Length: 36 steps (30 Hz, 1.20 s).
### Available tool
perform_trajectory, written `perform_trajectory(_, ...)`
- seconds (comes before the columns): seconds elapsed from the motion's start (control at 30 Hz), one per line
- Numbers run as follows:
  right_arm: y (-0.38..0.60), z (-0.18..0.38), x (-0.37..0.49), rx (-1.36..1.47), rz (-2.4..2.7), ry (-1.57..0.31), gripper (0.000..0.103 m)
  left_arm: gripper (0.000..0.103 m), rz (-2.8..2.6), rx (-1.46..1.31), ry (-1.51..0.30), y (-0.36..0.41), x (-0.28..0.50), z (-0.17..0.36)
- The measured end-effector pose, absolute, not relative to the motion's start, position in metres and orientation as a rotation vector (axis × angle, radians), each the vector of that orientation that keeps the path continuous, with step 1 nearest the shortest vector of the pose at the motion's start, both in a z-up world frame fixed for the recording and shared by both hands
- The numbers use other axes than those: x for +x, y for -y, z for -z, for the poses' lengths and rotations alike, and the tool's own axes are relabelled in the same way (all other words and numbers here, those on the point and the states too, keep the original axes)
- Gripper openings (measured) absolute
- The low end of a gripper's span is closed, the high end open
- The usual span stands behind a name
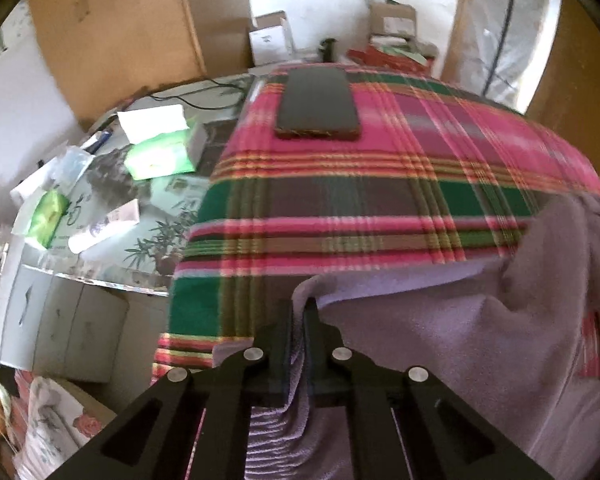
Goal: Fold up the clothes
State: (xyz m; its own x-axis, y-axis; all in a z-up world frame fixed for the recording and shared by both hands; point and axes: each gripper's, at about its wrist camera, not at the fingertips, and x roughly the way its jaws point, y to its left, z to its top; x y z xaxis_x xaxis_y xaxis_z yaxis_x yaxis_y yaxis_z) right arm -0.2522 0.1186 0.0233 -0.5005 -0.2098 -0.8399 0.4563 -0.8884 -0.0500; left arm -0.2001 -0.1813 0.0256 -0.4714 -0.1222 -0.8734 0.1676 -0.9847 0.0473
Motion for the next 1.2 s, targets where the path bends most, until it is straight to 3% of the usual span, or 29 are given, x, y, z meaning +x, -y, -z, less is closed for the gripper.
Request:
perform_trajectory(0.2, -0.144, -0.03, -0.255, 1.293, 2.474, -0.37, 0.004, 0.005, 2.541, 1.418, -0.255, 0.202, -0.203, -0.039)
perform_trajectory(0.57, -0.12, -0.004, -0.278, 1.339, 2.492, -0.436, 0.004, 0.005, 2.474, 1.421, -0.279, 0.215, -0.215, -0.026)
perform_trajectory(0.73, -0.104, 0.005, -0.283, 1.331, 2.526, -0.551, 0.004, 0.005, 2.452, 1.44, -0.355, 0.224, -0.22, -0.02)
perform_trajectory(0.9, -0.105, 0.012, -0.285, 1.354, 2.518, -0.573, 0.004, 0.007, 2.472, 1.45, -0.299, 0.219, -0.218, -0.019)
perform_trajectory(1.0, -0.107, 0.007, -0.279, 1.342, 2.545, -0.539, 0.011, 0.009, 2.487, 1.463, -0.343, 0.222, -0.212, -0.026)
perform_trajectory(1.07, -0.112, -0.003, -0.274, 1.321, 2.575, -0.479, 0.021, 0.011, 2.505, 1.449, -0.396, 0.228, -0.205, -0.034)
perform_trajectory(1.2, -0.122, -0.02, -0.262, 1.303, 2.615, -0.379, 0.023, 0.017, 2.523, 1.436, -0.472, 0.242, -0.179, -0.051)
